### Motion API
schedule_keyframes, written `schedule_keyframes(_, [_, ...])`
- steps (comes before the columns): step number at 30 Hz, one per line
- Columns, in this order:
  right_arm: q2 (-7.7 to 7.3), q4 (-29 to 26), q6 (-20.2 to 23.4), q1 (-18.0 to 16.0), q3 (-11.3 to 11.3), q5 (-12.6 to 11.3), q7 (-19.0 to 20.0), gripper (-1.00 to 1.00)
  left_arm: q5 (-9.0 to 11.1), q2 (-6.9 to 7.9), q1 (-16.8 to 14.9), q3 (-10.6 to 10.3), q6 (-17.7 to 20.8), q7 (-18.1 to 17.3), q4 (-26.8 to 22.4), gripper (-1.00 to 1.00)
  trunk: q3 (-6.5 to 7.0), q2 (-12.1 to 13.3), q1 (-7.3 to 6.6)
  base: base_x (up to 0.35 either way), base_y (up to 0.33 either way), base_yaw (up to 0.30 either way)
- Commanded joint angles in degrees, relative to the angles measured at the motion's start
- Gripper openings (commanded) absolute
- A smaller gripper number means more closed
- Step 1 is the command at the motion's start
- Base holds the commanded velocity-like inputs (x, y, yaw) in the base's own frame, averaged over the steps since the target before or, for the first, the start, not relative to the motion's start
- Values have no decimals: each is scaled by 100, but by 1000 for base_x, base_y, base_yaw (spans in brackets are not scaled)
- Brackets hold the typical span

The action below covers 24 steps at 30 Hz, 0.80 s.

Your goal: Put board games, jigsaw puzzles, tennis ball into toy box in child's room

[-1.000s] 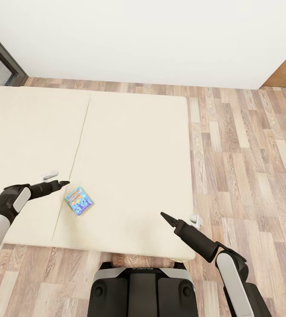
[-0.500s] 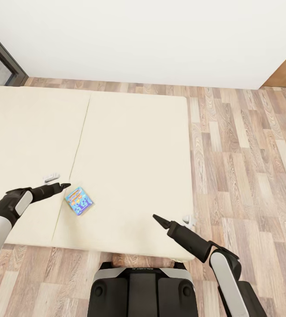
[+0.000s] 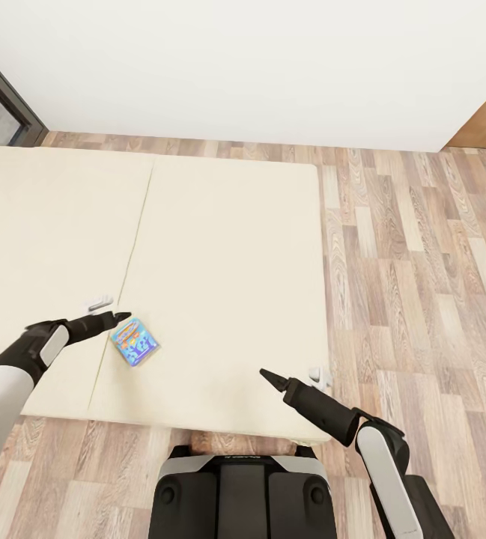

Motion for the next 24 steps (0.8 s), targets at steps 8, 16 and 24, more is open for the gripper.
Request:
schedule_keyframes(8, [2,-3,47,-3,-10,17,10,100,65,-38,-2,4,-191,-2,37,100,-6,-9,3,0,0,0])
schedule_keyframes(16, [2,-3,44,-3,-36,17,10,100,100,-8,-2,30,-203,-14,64,100,-14,-9,3,0,0,1])
schedule_keyframes(24, [2,-3,43,-3,-50,11,10,100,99,-3,-2,26,-215,-15,66,100,-72,-9,3,0,0,42])
